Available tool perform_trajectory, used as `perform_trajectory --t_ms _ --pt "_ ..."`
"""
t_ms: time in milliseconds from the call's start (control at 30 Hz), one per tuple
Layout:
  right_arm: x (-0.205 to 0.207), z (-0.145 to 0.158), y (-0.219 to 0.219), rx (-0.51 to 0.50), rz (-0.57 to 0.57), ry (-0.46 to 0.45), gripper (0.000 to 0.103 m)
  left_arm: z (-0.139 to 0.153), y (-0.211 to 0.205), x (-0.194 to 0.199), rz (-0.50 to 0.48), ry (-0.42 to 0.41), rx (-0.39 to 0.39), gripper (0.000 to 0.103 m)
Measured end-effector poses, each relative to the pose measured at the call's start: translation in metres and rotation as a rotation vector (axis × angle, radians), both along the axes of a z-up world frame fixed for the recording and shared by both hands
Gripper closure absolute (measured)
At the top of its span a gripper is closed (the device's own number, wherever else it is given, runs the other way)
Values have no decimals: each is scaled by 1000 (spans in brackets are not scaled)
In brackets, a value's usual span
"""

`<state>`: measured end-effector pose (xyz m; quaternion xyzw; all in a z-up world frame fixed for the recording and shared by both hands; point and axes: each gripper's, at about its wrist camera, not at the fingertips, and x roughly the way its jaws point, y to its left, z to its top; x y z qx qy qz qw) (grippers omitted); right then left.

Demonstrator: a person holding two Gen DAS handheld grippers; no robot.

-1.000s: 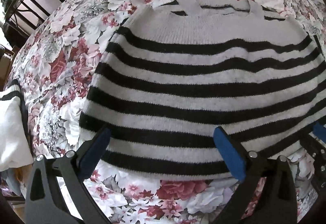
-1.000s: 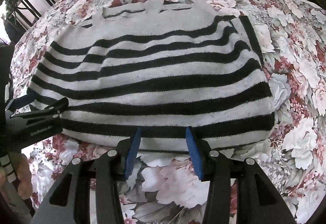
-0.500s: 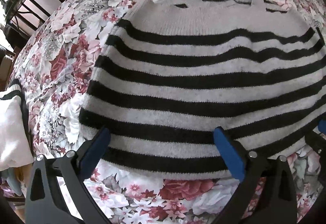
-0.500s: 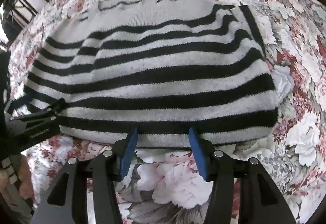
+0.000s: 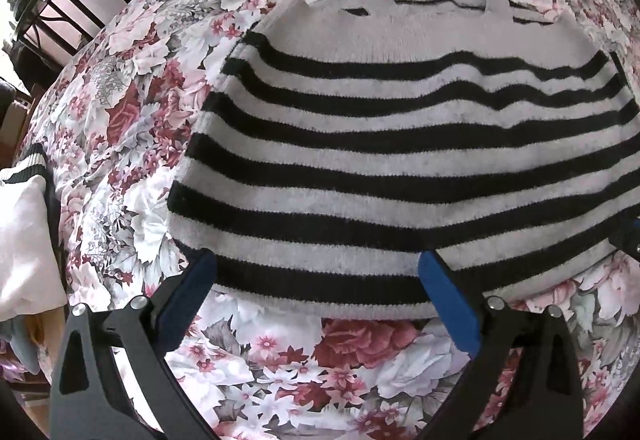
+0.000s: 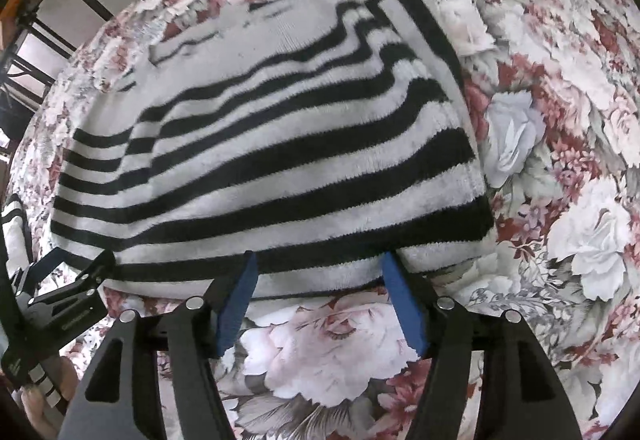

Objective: Fold small clothes

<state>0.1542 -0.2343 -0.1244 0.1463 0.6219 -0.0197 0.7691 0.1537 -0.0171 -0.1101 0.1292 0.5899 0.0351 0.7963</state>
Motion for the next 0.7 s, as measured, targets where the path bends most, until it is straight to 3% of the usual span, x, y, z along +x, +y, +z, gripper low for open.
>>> perform_trajectory --t_ms 700 --pt "-11 27 -32 89 -151 -76 34 11 -1 -1 6 -19 -22 4"
